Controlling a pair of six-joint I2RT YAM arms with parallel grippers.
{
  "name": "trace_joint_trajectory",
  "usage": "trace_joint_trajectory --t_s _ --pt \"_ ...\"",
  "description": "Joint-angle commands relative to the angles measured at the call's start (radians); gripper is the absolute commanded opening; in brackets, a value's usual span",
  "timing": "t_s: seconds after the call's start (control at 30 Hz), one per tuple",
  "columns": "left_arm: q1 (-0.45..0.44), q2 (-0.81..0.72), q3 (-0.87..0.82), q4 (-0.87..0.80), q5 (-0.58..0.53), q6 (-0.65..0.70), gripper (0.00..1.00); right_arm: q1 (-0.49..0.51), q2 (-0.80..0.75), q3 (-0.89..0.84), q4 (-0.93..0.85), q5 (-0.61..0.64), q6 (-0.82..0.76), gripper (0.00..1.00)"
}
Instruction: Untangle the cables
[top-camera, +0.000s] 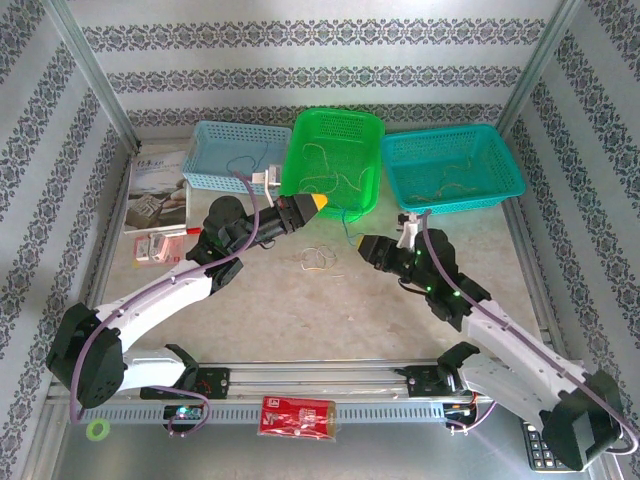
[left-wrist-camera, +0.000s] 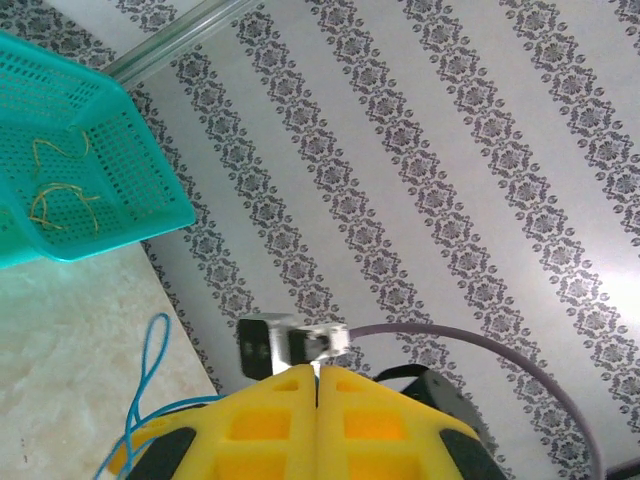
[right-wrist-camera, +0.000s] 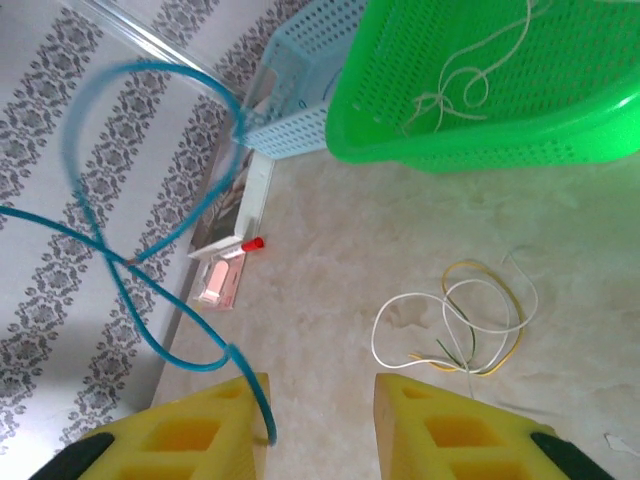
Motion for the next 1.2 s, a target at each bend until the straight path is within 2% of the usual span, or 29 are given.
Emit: trace_joint_trajectory --t_s 0.0,0.07,0.13,0.33,0.47,1.17 --pt "-0.008 -0.009 -0.016 0.049 -0.014 0.032 0.00 -0.004 -0.049 0.038 -0.097 0.066 -0.031 0.37" --pt "-0.007 -0.009 -0.017 0.044 -0.017 0.038 0.00 -0.007 -0.064 0.038 -0.123 0.087 -0.040 0.48" --pt "-0.008 -0.009 -0.020 0.041 -0.018 0.039 0.00 -0.010 -0.073 0.036 -0.134 0.098 -0.043 0.54" --pt "-0.006 -0.010 -0.023 0.040 -0.014 0.041 0.00 -0.009 -0.054 0.044 -0.113 0.078 -0.047 0.58" --pt "-0.006 -0.010 -0.024 0.046 -0.011 0.040 0.00 -0.009 -0.017 0.067 -0.086 0.044 -0.071 0.65" --pt "-0.006 0.008 -0.017 0.128 0.044 -0.005 0.00 -0.044 0.185 0.108 0.042 -0.063 -0.100 0.71"
